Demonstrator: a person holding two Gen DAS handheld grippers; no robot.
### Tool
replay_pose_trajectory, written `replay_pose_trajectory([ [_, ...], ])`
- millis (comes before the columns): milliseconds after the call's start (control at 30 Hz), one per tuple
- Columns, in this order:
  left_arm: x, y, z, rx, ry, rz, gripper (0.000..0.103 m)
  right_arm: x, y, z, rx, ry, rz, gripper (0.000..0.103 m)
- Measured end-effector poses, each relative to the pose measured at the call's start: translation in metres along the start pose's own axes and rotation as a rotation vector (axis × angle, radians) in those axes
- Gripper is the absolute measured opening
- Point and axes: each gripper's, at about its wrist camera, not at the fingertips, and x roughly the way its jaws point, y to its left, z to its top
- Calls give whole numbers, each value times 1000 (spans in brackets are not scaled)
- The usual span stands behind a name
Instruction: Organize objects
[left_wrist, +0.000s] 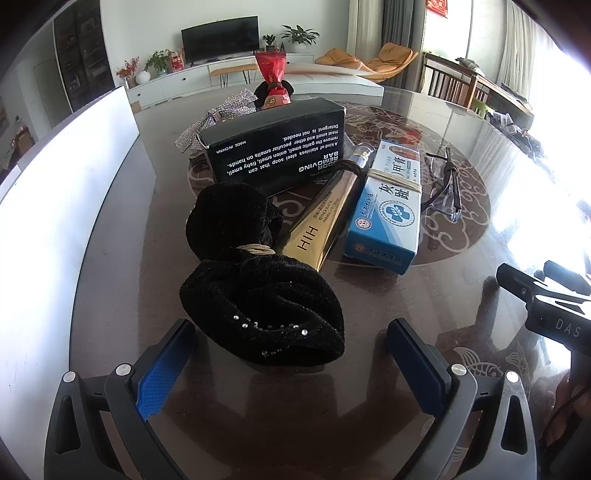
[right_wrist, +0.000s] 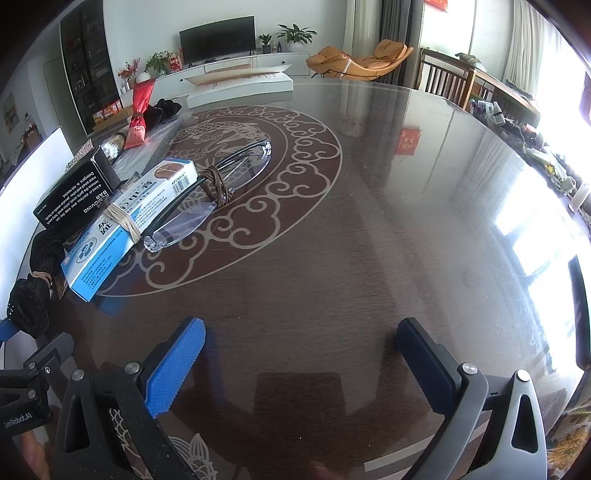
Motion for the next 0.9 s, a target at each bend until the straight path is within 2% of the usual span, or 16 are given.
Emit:
replay_pose_trajectory([
  [900,3,-2,3,1,1,1,103,0,0,0,-1,-1,0,103],
])
